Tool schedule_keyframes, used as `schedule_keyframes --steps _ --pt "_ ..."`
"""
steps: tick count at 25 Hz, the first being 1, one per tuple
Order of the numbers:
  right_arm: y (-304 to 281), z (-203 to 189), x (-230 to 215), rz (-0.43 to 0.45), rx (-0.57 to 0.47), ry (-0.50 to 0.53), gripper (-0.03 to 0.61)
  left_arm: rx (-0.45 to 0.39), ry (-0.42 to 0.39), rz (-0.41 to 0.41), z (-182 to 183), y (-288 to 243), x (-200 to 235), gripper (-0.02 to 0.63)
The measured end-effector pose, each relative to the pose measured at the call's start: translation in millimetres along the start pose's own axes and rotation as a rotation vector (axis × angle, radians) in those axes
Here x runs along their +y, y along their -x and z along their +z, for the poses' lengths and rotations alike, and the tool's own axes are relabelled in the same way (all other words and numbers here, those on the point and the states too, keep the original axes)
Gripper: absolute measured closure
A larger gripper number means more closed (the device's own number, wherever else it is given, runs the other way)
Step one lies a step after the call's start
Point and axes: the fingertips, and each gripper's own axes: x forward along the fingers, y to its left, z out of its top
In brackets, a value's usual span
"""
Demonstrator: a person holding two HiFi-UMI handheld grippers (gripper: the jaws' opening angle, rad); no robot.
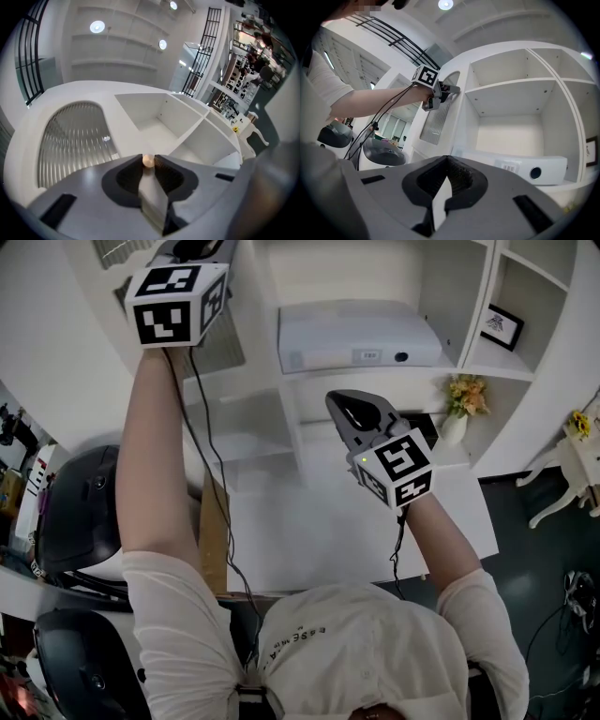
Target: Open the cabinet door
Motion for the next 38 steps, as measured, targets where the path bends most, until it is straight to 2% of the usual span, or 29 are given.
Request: schedule_keyframes --steps 6,13,23,28,38 --pt "5.8 0.5 8.2 0.006 0.009 0.013 0.568 0.026 0.019 -0.032 5.7 7.5 -1.4 0.53" --pt "11.9 11.1 22.2 0.02 -0.015 0.024 0.568 -0.005 0.11 -0.078 20.4 39.0 -3.3 0.532" --pt "17.5 12.7 58.8 0.079 -0.029 0.023 0.568 -0.053 0.181 -0.13 46.6 94.5 -0.5 0.538" --pt "15.0 2.8 75.7 0.111 -0.01 -0.001 0.568 -0.086 0.252 -0.17 56.2 120.5 5.0 0.54" --pt "8.4 18.9 124.8 0.198 -0.055 0.0 0.568 -0.109 0.324 -0.181 67.8 179.0 24.7 0.541"
